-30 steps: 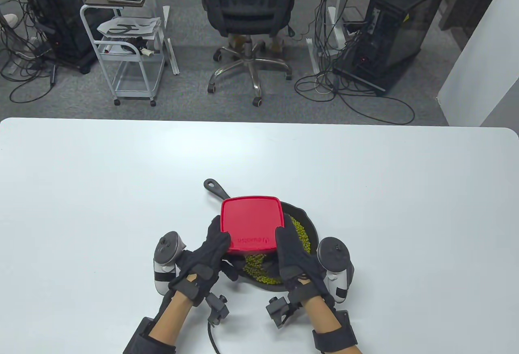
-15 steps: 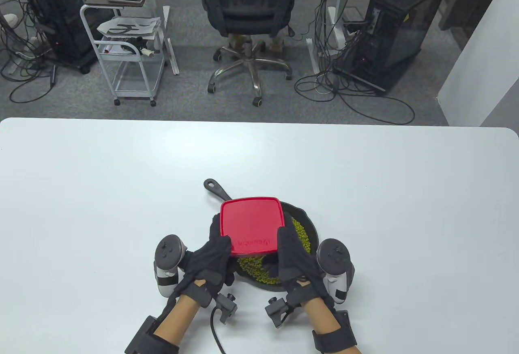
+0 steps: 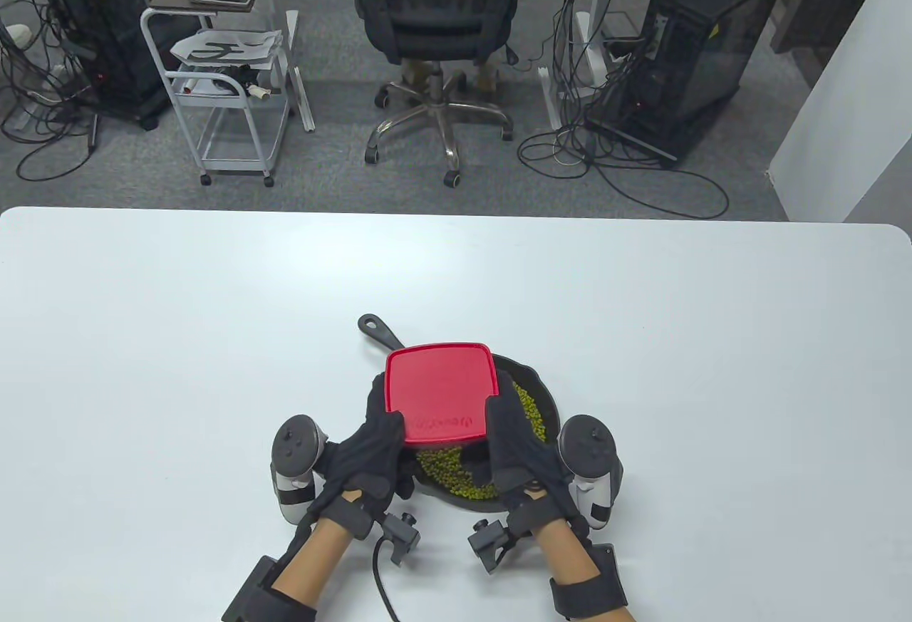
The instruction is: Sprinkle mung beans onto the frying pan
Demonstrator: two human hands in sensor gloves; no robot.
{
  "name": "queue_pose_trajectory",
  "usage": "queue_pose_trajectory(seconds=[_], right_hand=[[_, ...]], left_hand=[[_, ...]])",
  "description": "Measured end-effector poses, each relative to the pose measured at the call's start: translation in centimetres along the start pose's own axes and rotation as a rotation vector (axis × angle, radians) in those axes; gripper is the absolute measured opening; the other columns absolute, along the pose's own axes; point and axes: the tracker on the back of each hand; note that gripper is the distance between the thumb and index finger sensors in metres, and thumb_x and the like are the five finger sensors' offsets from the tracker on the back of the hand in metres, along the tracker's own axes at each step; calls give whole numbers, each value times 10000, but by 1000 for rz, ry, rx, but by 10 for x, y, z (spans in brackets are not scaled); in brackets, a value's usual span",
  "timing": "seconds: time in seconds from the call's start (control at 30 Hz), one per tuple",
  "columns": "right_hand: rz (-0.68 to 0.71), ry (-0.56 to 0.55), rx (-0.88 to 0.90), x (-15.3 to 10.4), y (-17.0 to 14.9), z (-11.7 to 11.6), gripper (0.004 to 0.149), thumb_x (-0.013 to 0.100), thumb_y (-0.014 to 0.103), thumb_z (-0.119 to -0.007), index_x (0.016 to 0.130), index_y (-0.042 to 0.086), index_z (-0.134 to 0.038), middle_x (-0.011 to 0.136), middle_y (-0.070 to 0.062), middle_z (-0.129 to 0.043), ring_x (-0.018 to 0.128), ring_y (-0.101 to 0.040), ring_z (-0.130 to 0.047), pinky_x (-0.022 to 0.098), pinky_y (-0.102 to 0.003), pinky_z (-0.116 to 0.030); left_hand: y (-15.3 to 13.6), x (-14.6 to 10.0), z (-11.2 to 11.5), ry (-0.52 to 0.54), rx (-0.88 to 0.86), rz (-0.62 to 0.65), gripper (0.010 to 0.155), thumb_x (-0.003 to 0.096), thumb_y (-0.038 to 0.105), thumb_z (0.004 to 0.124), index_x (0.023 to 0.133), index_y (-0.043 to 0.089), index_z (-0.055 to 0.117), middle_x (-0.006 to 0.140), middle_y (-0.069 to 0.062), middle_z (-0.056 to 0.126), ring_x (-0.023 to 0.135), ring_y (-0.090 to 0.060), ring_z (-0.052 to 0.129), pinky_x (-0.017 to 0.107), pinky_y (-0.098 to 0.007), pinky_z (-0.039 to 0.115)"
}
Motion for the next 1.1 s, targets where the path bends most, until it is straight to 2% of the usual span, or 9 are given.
queue_pose_trajectory(seconds=[0.17, 0.3, 0.4, 0.53, 0.7, 0.73, 0.77, 0.83, 1.1], right_hand=[[18, 81, 20, 0, 2, 0, 826, 576, 703, -485, 1158, 173, -236, 971, -182, -724, 663, -486, -835, 418, -397, -816], [31, 74, 30, -1, 5, 4, 804, 584, 674, -484, 1154, 159, -247, 992, -193, -693, 681, -497, -818, 433, -409, -809], [40, 55, 36, -2, 5, 10, 798, 588, 665, -484, 1154, 160, -237, 1003, -196, -681, 696, -501, -807, 445, -415, -805], [51, 42, 57, -4, 8, 18, 794, 590, 659, -485, 1154, 160, -233, 1010, -198, -675, 703, -504, -801, 452, -420, -803], [53, 35, 63, -4, 7, 23, 788, 591, 656, -484, 1154, 160, -243, 1011, -195, -675, 706, -504, -799, 455, -421, -802], [49, 37, 64, -4, 6, 24, 787, 591, 656, -484, 1154, 162, -242, 1012, -197, -673, 707, -504, -799, 455, -421, -802], [47, 36, 65, -4, 5, 24, 784, 591, 654, -485, 1153, 161, -246, 1011, -195, -675, 708, -504, -799, 455, -422, -802], [42, 40, 65, -5, 4, 25, 781, 592, 650, -485, 1153, 161, -249, 1010, -194, -677, 709, -505, -798, 456, -423, -802], [31, 44, 51, -6, 3, 24, 779, 592, 650, -486, 1153, 160, -256, 1010, -196, -675, 712, -505, -795, 457, -425, -801]], left_hand=[[6, -5, -9, 52, -59, -4, 960, 485, 780, 624, 1133, 184, 240, 837, -196, 762, 344, -246, 921, 167, -384, 893], [22, -7, -28, 107, -102, 17, 918, 492, 764, 647, 1147, 222, 300, 864, -205, 756, 382, -285, 921, 190, -391, 893], [34, -8, -51, 159, -130, 11, 902, 497, 755, 656, 1154, 236, 321, 880, -210, 746, 405, -302, 918, 209, -397, 894], [42, -16, -96, 218, -83, -9, 881, 505, 753, 652, 1160, 253, 340, 896, -209, 735, 429, -310, 914, 232, -401, 895], [26, -30, -143, 344, -76, -86, 863, 510, 738, 658, 1161, 257, 360, 902, -223, 726, 440, -318, 912, 241, -404, 896], [20, -32, -150, 372, -75, -146, 855, 512, 732, 659, 1157, 253, 366, 899, -230, 728, 435, -311, 916, 233, -395, 902], [14, -33, -155, 392, -84, -206, 848, 515, 722, 664, 1157, 255, 367, 908, -238, 716, 444, -316, 913, 239, -396, 903], [5, -32, -158, 395, -57, -242, 834, 515, 700, 675, 1153, 265, 361, 928, -250, 690, 468, -335, 902, 259, -411, 897], [-15, -27, -154, 359, -25, -331, 808, 526, 683, 672, 1159, 257, 405, 940, -271, 685, 486, -354, 892, 279, -427, 891]])
Point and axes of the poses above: the tracker on the back of each hand, its own y axis roughly to the thumb side, its own x axis roughly from the wrist to the fingertips, z = x × y
